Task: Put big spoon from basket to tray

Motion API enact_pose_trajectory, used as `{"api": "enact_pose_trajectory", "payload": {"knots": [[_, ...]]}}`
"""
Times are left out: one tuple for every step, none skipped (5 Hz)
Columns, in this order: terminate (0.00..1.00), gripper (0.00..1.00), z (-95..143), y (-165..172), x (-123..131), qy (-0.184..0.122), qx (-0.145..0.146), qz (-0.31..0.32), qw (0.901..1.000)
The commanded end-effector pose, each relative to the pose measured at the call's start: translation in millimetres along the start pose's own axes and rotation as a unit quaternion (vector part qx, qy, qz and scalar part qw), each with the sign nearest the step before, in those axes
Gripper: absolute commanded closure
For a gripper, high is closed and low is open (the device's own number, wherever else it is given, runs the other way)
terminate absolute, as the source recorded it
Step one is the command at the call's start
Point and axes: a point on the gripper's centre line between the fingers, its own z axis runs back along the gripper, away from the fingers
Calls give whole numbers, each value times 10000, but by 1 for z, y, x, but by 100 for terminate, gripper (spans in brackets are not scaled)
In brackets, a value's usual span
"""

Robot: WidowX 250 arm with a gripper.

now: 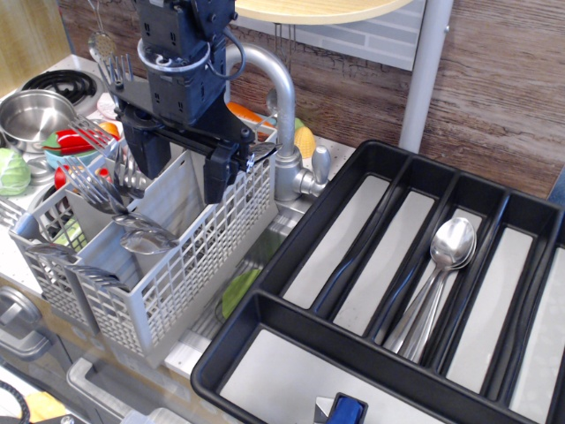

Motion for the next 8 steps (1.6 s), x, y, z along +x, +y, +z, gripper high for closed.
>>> {"api": "enact_pose_trajectory", "payload": {"knots": [[0, 0, 0, 0, 0, 0, 0, 0, 10000], [0, 0, -4, 5, -9, -295, 1089, -1370, 9841], [0, 0, -9, 9, -17, -813, 2120, -2559, 9396], [0, 0, -23, 18, -25, -1220, 2872, -3244, 8930], [0, 0, -39, 22, -30, -1363, 2414, -3150, 9077], [0, 0, -43, 20, -36, -1238, 2132, -3041, 9202], [0, 0, -48, 13, -46, -1103, 1795, -2887, 9339], [0, 0, -54, 8, -51, -1152, 1804, -2839, 9347]]}}
